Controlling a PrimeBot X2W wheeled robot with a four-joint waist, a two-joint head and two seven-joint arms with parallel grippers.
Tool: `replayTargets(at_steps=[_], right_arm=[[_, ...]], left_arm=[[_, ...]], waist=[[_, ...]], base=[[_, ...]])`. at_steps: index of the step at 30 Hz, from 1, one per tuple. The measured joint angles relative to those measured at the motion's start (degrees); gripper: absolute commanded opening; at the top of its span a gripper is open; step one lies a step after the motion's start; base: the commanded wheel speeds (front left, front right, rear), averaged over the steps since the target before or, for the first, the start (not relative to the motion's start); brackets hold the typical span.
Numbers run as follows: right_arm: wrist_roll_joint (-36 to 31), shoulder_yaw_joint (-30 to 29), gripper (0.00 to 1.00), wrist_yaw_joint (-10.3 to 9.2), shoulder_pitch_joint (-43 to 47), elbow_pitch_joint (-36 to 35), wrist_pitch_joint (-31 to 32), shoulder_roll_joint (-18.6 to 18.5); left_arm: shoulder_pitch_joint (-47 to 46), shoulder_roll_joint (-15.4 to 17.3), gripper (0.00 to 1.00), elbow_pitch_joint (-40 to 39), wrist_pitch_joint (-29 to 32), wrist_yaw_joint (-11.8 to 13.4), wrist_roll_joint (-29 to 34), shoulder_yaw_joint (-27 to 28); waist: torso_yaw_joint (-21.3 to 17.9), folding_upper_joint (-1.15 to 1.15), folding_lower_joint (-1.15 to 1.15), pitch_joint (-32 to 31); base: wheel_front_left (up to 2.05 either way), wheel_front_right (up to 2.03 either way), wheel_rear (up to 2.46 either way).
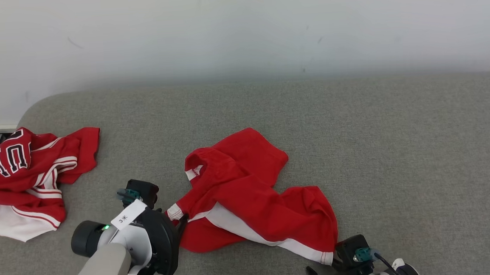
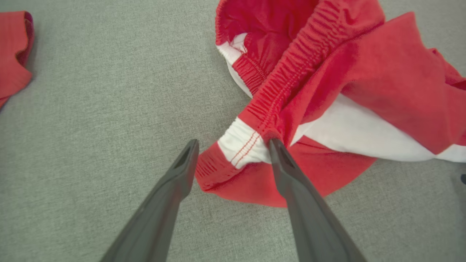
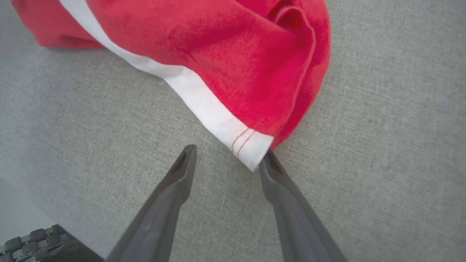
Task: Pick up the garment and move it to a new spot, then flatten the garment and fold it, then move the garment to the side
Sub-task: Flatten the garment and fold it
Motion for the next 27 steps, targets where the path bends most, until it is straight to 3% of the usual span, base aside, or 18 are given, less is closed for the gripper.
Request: replayTargets(at_steps=[2, 6, 9, 10, 11, 12, 13, 14, 16, 17, 18, 19, 22, 27], right_arm=[[0.0, 0.2, 0.72, 0.00, 0.0, 0.4, 0.0, 0.1], [0.3, 0.4, 0.70, -0.18, -0.4, 1.1, 0.0, 0.2], [0.5, 0.5, 0.50, -0.23, -1.2, 1.5, 0.0, 0.3], [0.5, 0.5, 0.47, -0.25, -1.3, 1.6, 0.0, 0.3], [0.5, 0.6, 0.44, -0.26, -1.3, 1.8, -0.1, 0.3], [0.5, 0.6, 0.42, -0.27, -1.3, 1.9, -0.1, 0.3], [0.6, 0.6, 0.38, -0.43, -1.3, 2.0, -0.1, 0.3], [0.8, 0.6, 0.31, -0.43, -1.4, 2.2, -0.1, 0.3], [1.2, 0.6, 0.24, -0.54, -1.5, 2.6, -0.2, 0.3], [1.4, 0.6, 0.23, -0.62, -1.7, 2.8, -0.4, 0.3], [1.5, 0.6, 0.20, -0.63, -2.0, 3.0, -0.5, 0.3], [1.5, 0.7, 0.13, -0.67, -2.2, 3.1, -0.6, 0.3], [1.6, 0.7, 0.00, -0.68, -2.3, 3.4, -0.7, 0.4], [2.0, 0.6, 0.00, -0.69, -2.3, 3.7, -1.6, 0.5]], left_arm=[[-0.5, -0.1, 1.00, 0.5, 0.1, 0.0, 0.0, -0.1], [-1.2, -0.3, 1.00, 1.4, 0.1, -0.5, -0.4, -0.2], [-1.3, -0.4, 1.00, 2.0, 0.1, -0.5, -0.7, -0.3], [-1.4, -0.4, 0.88, 2.1, 0.0, -0.6, -0.8, -0.4], [-1.7, -0.5, 0.85, 2.2, 0.0, -1.0, -0.9, -0.5], [-1.9, -0.6, 0.74, 2.3, 0.0, -1.0, -0.9, -0.5], [-2.1, -0.7, 0.55, 2.3, 0.0, -1.0, -1.0, -0.5], [-2.1, -0.8, 0.50, 2.4, -0.1, -1.1, -1.1, -0.6], [-2.3, -1.0, 0.35, 2.7, -0.3, -1.3, -1.4, -0.8], [-2.4, -1.0, 0.33, 3.0, -0.4, -1.5, -1.4, -0.9], [-2.6, -1.1, 0.13, 3.1, -0.4, -1.5, -1.5, -1.0], [-2.8, -1.2, 0.00, 3.3, -0.5, -1.5, -1.7, -1.2], [-3.1, -1.7, 0.00, 3.6, -1.0, -1.5, -2.0, -1.6], [-3.2, -2.3, 0.00, 4.1, -2.3, -1.5, -3.4, -1.5]], waist=[[0.1, 0.00, 0.00, 0.0], [0.1, 0.00, 0.00, 0.1], [0.1, 0.00, 0.00, 0.2], [0.1, 0.00, 0.00, 0.2], [0.0, 0.00, 0.00, 0.3], [0.0, 0.00, 0.00, 0.3], [0.0, 0.00, 0.00, 0.3], [0.0, 0.00, 0.00, 0.3], [0.0, 0.00, 0.00, 0.3], [0.0, 0.00, 0.00, 0.3], [0.0, 0.00, 0.00, 0.3], [-0.1, 0.00, 0.00, 0.3], [-0.1, 0.00, 0.00, 0.4], [-0.2, 0.00, 0.00, 0.3]], base=[[0.00, 0.00, 0.00], [0.00, 0.00, 0.00], [0.00, 0.00, 0.00], [0.00, 0.00, 0.00], [0.00, 0.00, 0.00], [0.00, 0.00, 0.00], [0.00, 0.00, 0.00], [0.00, 0.00, 0.00], [0.00, 0.00, 0.00], [0.00, 0.00, 0.00], [0.00, 0.00, 0.00], [0.00, 0.00, 0.00], [0.00, 0.00, 0.00], [0.00, 0.00, 0.00]])
